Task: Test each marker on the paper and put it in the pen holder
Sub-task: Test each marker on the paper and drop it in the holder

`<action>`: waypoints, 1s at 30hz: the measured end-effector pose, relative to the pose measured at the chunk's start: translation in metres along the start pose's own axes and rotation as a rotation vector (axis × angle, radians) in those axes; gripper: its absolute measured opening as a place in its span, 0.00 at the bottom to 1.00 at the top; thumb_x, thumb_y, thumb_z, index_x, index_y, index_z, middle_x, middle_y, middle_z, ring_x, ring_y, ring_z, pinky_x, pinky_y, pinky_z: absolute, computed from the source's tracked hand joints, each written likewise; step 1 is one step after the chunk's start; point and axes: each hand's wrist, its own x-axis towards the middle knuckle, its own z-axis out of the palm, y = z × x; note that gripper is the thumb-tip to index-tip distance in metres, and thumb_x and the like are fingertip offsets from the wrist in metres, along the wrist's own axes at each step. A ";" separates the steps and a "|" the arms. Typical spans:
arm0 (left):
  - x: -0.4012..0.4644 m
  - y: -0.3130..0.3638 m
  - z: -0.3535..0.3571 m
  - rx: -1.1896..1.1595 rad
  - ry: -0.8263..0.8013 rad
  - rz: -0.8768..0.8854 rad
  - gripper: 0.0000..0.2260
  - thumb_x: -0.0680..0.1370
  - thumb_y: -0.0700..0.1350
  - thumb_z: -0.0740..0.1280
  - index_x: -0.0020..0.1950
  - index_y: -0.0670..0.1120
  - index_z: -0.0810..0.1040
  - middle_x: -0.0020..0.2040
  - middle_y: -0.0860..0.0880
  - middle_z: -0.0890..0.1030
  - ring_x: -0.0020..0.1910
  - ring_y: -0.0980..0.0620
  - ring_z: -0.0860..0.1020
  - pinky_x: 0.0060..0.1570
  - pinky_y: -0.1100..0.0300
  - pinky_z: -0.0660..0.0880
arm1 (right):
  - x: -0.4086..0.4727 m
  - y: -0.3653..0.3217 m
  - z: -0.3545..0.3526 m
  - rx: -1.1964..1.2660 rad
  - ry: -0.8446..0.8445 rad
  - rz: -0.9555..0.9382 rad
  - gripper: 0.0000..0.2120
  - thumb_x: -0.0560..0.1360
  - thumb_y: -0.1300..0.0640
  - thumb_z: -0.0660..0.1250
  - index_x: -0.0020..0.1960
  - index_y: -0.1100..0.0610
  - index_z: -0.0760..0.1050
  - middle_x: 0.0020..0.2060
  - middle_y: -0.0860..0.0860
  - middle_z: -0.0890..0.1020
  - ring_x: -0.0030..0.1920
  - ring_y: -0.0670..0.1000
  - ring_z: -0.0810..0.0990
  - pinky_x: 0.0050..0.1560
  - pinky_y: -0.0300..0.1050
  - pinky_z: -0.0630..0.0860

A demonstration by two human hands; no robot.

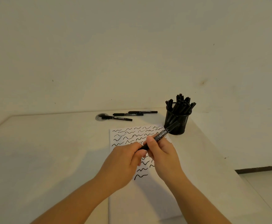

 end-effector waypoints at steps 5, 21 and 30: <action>-0.012 -0.005 -0.003 -0.223 -0.155 -0.143 0.17 0.80 0.48 0.55 0.32 0.57 0.72 0.26 0.58 0.74 0.25 0.59 0.68 0.27 0.69 0.65 | -0.002 0.006 -0.007 0.072 0.133 0.097 0.16 0.78 0.55 0.60 0.32 0.53 0.71 0.19 0.45 0.70 0.22 0.41 0.65 0.24 0.32 0.63; 0.001 -0.046 0.025 0.025 -0.080 -0.215 0.12 0.80 0.48 0.54 0.37 0.54 0.69 0.35 0.57 0.78 0.38 0.57 0.77 0.44 0.58 0.75 | -0.007 0.051 -0.047 -0.090 0.139 0.158 0.08 0.72 0.63 0.65 0.35 0.57 0.74 0.21 0.50 0.77 0.24 0.45 0.73 0.28 0.32 0.69; -0.005 -0.052 0.027 -0.028 -0.071 -0.177 0.13 0.80 0.47 0.55 0.36 0.57 0.69 0.34 0.60 0.78 0.37 0.60 0.76 0.42 0.62 0.73 | -0.013 0.049 -0.041 -0.325 -0.076 0.084 0.09 0.72 0.60 0.65 0.35 0.50 0.72 0.25 0.50 0.79 0.26 0.43 0.73 0.30 0.33 0.69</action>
